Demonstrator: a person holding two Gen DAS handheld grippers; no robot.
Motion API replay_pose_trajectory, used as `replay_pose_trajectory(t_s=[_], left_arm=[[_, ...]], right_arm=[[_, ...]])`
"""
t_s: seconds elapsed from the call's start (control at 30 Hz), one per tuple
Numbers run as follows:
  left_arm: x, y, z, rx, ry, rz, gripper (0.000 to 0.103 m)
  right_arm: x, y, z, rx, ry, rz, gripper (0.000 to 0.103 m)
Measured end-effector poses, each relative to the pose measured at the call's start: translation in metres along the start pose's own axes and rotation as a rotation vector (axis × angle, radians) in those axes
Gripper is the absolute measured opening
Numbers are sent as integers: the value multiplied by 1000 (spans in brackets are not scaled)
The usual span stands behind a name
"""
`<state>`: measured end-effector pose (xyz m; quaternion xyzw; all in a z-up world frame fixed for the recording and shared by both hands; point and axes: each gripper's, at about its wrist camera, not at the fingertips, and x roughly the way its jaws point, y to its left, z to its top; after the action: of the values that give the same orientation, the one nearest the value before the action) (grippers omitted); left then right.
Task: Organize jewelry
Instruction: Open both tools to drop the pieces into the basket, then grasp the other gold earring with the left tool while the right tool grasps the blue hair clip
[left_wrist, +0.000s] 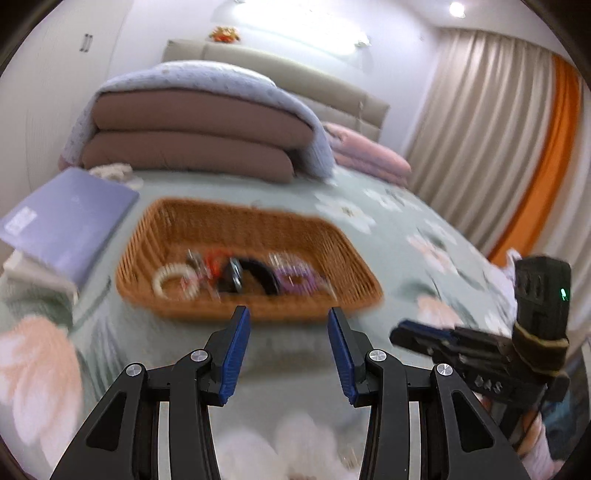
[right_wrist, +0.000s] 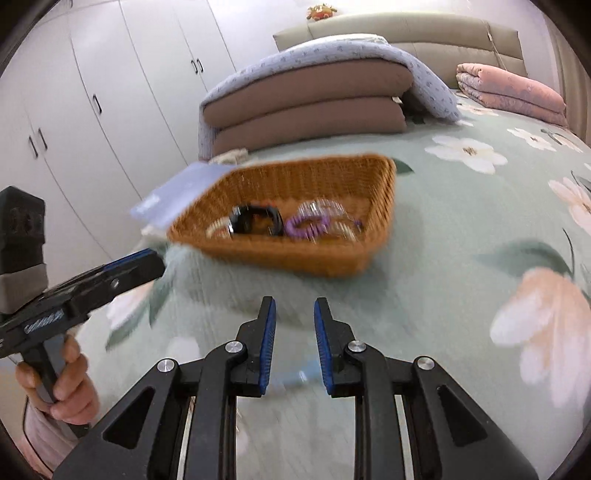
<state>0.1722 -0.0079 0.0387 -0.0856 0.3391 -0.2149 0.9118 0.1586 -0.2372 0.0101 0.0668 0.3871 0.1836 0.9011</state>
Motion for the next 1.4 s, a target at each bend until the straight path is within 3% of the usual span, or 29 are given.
replay_pose_trajectory(t_s=[0.13, 0.43, 0.7, 0.9, 1.03, 1.4], left_arm=[[-3, -18, -39, 28, 75, -8, 45], [20, -50, -100, 74, 232, -17, 45], [30, -55, -109, 93, 258, -4, 45], [34, -54, -107, 94, 262, 2, 42], [34, -55, -109, 132, 262, 51, 30], [29, -45, -107, 109, 242, 87, 27]], right_arm=[[0, -14, -23, -22, 51, 6, 36], [27, -31, -14, -16, 127, 144, 37], [67, -21, -5, -48, 229, 177, 37], [47, -15, -26, -111, 271, 234, 37], [34, 1, -40, -213, 275, 204, 37], [35, 33, -54, -441, 237, 100, 37]])
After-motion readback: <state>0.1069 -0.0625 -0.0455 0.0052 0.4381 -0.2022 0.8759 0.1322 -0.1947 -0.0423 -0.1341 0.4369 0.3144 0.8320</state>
